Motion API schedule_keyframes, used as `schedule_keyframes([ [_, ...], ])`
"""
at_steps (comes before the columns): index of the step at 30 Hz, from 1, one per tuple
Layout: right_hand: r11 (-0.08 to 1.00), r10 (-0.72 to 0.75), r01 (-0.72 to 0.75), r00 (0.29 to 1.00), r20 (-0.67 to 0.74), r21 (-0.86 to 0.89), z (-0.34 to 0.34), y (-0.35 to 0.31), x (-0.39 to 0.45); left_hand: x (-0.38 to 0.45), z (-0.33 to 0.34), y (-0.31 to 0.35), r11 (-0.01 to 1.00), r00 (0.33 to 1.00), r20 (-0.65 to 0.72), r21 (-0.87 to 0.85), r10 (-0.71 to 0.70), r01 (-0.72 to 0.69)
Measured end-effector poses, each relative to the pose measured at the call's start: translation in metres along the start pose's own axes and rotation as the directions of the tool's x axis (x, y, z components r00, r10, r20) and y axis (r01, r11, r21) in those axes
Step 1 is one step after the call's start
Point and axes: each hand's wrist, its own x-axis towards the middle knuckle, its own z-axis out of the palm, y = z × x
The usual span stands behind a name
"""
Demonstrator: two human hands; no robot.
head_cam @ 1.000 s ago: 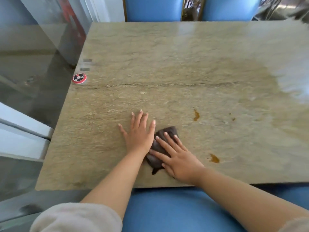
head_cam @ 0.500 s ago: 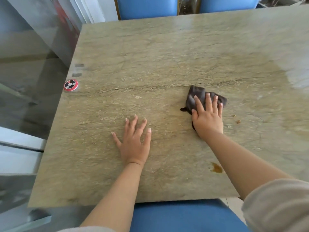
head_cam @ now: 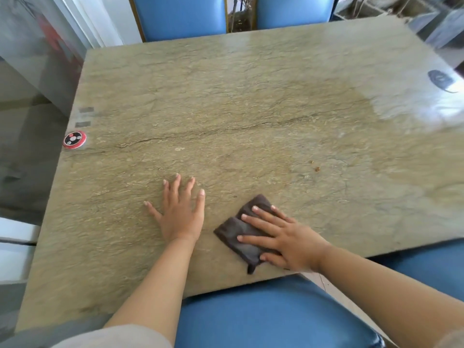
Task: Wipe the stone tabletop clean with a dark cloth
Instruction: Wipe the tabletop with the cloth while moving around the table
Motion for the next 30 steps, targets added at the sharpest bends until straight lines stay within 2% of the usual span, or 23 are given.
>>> schedule_keyframes([
  [1,0.977,0.209,-0.208,0.978,-0.021,0.036,0.000,0.006,0.000,0.000,0.000,0.001,0.999,1.000,0.021,0.035,0.010,-0.010],
  [2,0.905,0.419,-0.416,0.907,-0.025,0.091,-0.002,0.010,0.002,0.000,0.000,0.002,0.998,0.999,0.039,0.063,0.018,-0.020],
  [3,0.829,0.550,-0.545,0.835,-0.008,0.128,-0.001,0.009,0.005,-0.001,0.000,0.003,0.996,0.998,0.052,0.082,0.022,-0.026],
  [4,0.799,0.590,-0.587,0.807,0.018,0.129,-0.001,0.004,0.006,-0.002,0.001,0.005,0.995,0.998,0.059,0.091,0.024,-0.030],
  [5,0.825,0.555,-0.553,0.831,0.016,0.113,0.001,-0.003,0.004,-0.003,0.002,0.007,0.996,0.998,0.057,0.087,0.029,-0.034],
  [7,0.949,0.314,-0.313,0.949,-0.014,0.046,0.004,-0.015,-0.009,-0.003,0.004,0.019,0.997,0.997,0.053,0.036,0.062,-0.064],
  [8,0.982,0.186,-0.186,0.982,-0.016,0.019,0.003,-0.019,-0.017,-0.003,0.005,0.029,0.995,0.993,0.057,0.000,0.098,-0.099],
  [9,0.995,0.097,-0.097,0.995,-0.013,0.013,0.004,-0.018,-0.022,-0.001,0.007,0.039,0.990,0.988,0.064,-0.034,0.141,-0.139],
  [11,0.999,0.038,-0.037,0.999,-0.034,0.028,0.005,-0.011,-0.021,0.002,0.011,0.057,0.980,0.980,0.069,-0.096,0.184,-0.177],
  [13,0.994,0.101,-0.098,0.993,-0.067,0.038,0.004,-0.003,-0.004,0.005,0.015,0.065,0.974,0.991,0.037,-0.190,0.132,-0.123],
  [16,0.948,0.312,-0.303,0.947,-0.083,0.102,0.005,0.019,0.039,0.004,0.021,0.066,0.961,0.997,-0.039,-0.265,0.073,-0.081],
  [18,0.911,0.402,-0.390,0.912,-0.080,0.132,0.002,0.042,0.070,0.004,0.021,0.067,0.982,0.995,-0.023,-0.163,0.095,-0.098],
  [21,0.872,0.484,-0.472,0.871,-0.087,0.128,-0.006,0.086,0.098,0.004,0.023,0.070,0.982,0.983,0.073,0.071,0.170,-0.175],
  [24,0.746,0.658,-0.639,0.751,-0.058,0.188,-0.009,0.117,0.098,0.002,0.025,0.069,0.961,0.972,0.119,0.171,0.201,-0.219],
  [26,0.658,0.744,-0.723,0.667,-0.034,0.212,-0.011,0.116,0.089,0.002,0.027,0.069,0.961,0.974,0.124,0.182,0.188,-0.209],
  [27,0.648,0.752,-0.732,0.659,-0.022,0.209,-0.013,0.107,0.083,0.003,0.027,0.069,0.963,0.975,0.124,0.177,0.183,-0.204],
  [28,0.669,0.733,-0.717,0.680,-0.017,0.198,-0.013,0.093,0.075,0.004,0.028,0.070,0.966,0.975,0.125,0.165,0.181,-0.201],
  [30,0.772,0.624,-0.611,0.781,-0.029,0.172,-0.009,0.057,0.054,0.004,0.027,0.072,0.975,0.976,0.123,0.109,0.178,-0.192],
])
